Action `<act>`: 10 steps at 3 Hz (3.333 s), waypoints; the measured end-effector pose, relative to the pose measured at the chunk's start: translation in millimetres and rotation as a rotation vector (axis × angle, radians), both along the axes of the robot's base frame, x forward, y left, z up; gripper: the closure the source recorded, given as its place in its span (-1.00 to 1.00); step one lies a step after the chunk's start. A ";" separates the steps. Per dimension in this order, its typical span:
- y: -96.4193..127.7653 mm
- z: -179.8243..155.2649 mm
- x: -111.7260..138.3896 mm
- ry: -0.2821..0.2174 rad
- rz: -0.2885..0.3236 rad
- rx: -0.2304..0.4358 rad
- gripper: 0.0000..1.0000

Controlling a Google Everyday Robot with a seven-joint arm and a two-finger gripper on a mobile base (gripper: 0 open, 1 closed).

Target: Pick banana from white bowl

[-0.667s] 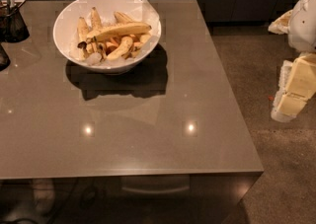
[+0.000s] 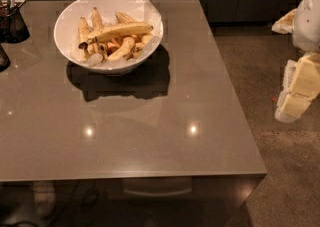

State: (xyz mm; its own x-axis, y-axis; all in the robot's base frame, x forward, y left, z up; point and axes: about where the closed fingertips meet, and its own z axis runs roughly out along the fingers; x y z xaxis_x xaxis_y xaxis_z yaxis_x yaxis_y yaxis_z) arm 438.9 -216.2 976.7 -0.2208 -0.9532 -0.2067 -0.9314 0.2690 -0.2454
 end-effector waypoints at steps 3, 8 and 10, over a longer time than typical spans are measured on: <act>43.4 36.3 75.9 -0.042 0.084 -0.011 -1.00; 153.8 68.4 189.1 -0.173 0.321 -0.057 -1.00; 218.6 64.9 247.9 -0.199 0.434 -0.037 -0.84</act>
Offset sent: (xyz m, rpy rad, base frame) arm 0.0872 0.0491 0.0404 -0.0917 0.0799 0.1435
